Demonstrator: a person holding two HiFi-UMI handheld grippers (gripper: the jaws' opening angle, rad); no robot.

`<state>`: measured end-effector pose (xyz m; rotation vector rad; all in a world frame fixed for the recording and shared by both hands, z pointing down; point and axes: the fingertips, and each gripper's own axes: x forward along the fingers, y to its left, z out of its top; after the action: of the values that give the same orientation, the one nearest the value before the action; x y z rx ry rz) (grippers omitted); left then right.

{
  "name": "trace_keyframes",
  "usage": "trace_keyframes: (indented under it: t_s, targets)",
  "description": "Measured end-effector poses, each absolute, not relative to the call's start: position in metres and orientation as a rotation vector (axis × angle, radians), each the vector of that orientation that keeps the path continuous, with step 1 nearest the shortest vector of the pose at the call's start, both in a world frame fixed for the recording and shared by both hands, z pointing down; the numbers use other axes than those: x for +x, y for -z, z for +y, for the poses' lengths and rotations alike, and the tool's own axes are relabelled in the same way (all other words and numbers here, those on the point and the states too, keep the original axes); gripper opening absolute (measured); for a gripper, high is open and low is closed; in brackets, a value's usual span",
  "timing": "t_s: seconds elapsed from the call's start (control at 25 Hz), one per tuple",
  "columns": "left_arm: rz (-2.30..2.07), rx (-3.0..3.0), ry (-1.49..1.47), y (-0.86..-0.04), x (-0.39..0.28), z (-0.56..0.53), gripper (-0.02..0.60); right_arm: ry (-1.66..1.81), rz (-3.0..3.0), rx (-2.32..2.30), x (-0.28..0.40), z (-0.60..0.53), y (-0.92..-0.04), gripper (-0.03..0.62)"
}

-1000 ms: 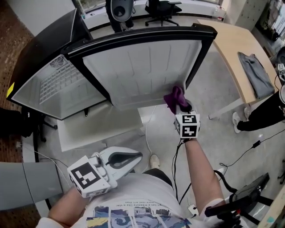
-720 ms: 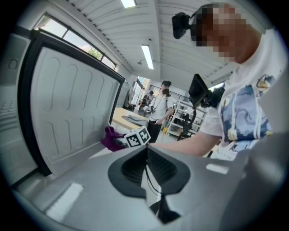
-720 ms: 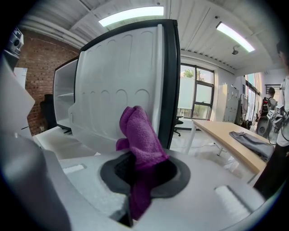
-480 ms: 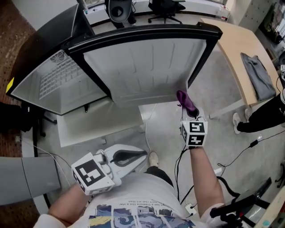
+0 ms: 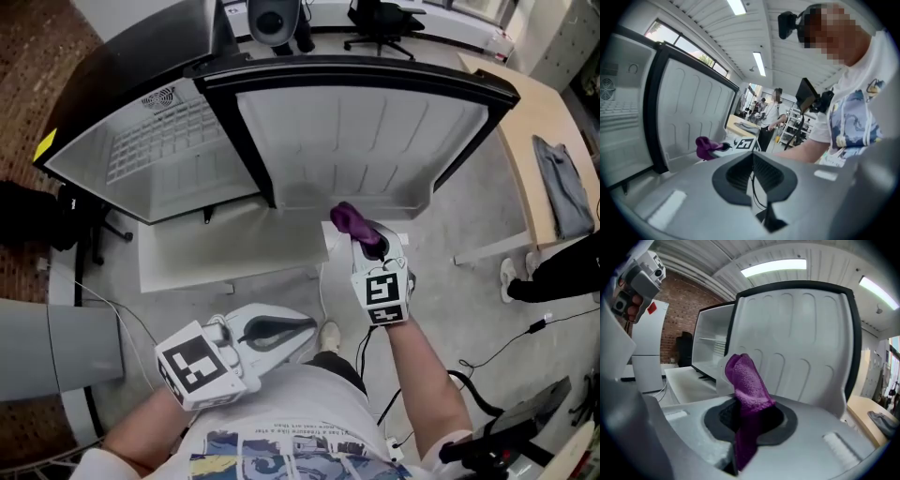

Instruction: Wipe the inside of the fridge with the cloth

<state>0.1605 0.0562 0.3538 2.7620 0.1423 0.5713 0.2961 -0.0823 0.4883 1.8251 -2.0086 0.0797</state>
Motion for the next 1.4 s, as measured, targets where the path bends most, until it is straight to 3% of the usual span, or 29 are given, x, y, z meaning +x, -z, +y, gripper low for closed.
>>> trace_keyframes:
  t_s: [0.28, 0.6, 0.92, 1.4]
  targets:
    - [-0.028, 2.748, -0.554, -0.360, 0.119, 0.036, 0.006, 0.165, -2.068, 1.591, 0.219, -0.121, -0.486, 0.052]
    - [-0.134, 2.704, -0.565, -0.364, 0.086, 0.026, 0.006, 0.175, -2.093, 1.496, 0.181, -0.155, -0.506, 0.052]
    - [-0.150, 2.705, -0.599, -0.369, 0.077, 0.022, 0.006, 0.203, -2.053, 1.453, 0.181, -0.165, -0.531, 0.052]
    - [-0.043, 2.720, -0.617, -0.368, 0.102, 0.029, 0.006, 0.124, -1.912, 1.508, 0.240, -0.149, -0.561, 0.052]
